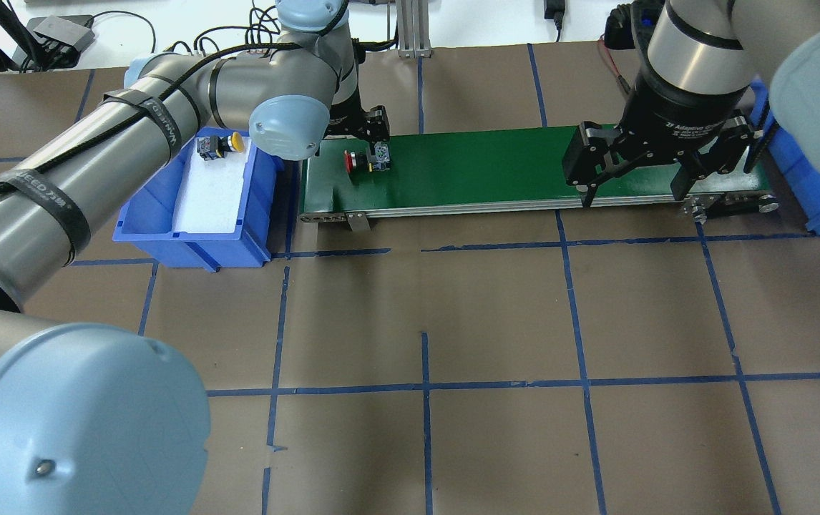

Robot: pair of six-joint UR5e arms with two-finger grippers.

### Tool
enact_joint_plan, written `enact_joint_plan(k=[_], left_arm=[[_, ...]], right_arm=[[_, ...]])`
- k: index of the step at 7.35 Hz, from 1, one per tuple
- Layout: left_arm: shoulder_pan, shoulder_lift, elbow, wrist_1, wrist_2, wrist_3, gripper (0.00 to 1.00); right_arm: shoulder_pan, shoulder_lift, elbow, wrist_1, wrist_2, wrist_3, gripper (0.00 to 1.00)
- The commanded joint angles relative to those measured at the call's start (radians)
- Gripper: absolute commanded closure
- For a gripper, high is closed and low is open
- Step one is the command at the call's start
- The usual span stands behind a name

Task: Transport two buttons from left to right
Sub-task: 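Carry the red-capped button to the conveyor and release it, then return the left gripper to the bin while the right moves over the belt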

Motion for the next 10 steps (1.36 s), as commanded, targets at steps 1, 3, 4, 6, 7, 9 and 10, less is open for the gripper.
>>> enact_joint_plan(k=[1,3,4,6,7,9,10], left_arm=[[0.101,0.067,-0.004,-0.040,0.018,0.071,0.00],[0.234,0.126,0.007,-0.100,0.012,0.175,0.00],[0.282,0.132,0.007,-0.105,0.011,0.246,0.00],[0.367,0.097,0.009,-0.085,-0.035,0.276,0.02],[0.370,0.061,0.016,-0.056,-0.052,0.267,0.02],[0.370,0.010,0.019,0.018,-0.055,0.251,0.02],[0.370,-0.006,0.021,0.019,-0.054,0.250,0.06]], right_arm=[[0.000,0.000,0.000,0.000,0.000,0.000,0.00],[0.000,0.003,-0.001,-0.011,0.002,0.006,0.00],[0.000,0.003,-0.002,-0.011,0.005,0.017,0.00],[-0.002,0.006,0.000,-0.015,0.008,0.020,0.00],[-0.002,0.015,0.000,-0.061,0.003,-0.003,0.00],[-0.008,0.030,0.003,-0.087,0.015,-0.202,0.01],[-0.008,0.030,0.002,-0.098,0.026,-0.283,0.02]])
